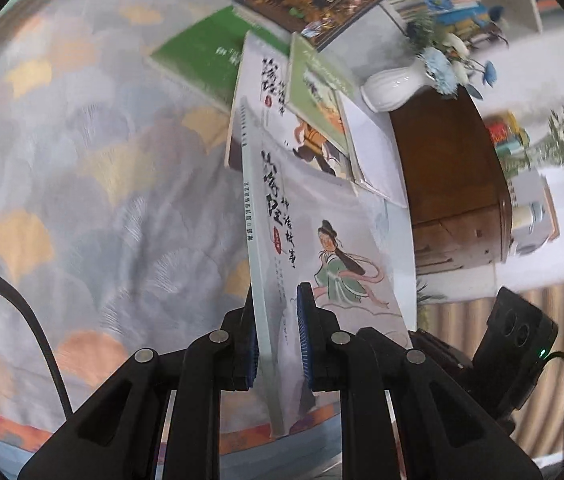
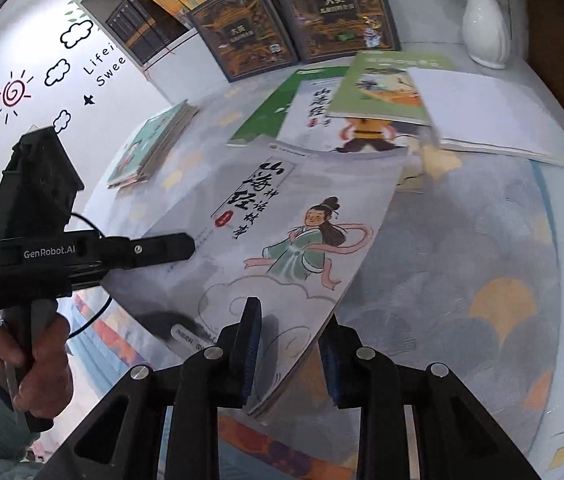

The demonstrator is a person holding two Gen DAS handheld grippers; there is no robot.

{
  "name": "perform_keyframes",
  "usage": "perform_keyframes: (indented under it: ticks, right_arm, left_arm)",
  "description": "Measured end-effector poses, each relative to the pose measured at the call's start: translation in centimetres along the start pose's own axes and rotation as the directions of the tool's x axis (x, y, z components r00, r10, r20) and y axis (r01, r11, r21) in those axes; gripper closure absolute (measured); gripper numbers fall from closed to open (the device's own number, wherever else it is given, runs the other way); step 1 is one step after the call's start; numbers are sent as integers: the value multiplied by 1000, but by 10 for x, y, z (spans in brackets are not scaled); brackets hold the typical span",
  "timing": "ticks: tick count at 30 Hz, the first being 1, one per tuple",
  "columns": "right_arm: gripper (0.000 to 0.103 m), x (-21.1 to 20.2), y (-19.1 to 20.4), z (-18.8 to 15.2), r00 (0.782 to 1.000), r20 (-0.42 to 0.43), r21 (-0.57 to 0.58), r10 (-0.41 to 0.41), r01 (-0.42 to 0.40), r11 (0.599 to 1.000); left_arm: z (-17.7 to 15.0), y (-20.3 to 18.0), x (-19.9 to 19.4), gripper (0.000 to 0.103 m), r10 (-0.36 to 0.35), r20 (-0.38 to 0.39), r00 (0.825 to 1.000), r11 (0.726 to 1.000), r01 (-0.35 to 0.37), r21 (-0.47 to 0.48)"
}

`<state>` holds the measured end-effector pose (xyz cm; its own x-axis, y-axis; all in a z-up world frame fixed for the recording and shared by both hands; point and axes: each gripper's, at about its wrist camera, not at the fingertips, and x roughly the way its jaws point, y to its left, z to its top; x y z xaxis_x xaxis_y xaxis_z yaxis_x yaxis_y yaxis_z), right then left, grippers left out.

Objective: Organize books

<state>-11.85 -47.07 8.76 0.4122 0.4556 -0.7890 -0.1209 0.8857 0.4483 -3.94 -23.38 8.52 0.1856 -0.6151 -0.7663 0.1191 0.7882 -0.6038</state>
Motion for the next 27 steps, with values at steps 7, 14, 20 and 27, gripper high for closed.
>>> perform_keyframes:
  ticks: [7, 14, 20, 27]
  right_arm:
    - [76, -8, 45, 14, 998, 42, -65, -43, 46, 997]
    - [76, 2, 93, 35, 994, 78, -91, -75, 82, 993]
    - [75, 32, 152, 55, 992, 114, -122, -55, 69, 990]
    - [74, 95, 238, 89, 991, 135, -230, -3, 34, 973]
  left_arm:
    - [10, 3, -28, 90, -8, 3, 1000, 996, 8, 89]
    - [32, 28, -70, 90, -35, 28, 999, 990, 31, 137]
    - [57, 73, -118, 90, -68, 93, 993, 992, 57, 111]
    - [100, 136, -180, 90, -34, 202, 979, 995, 15, 94]
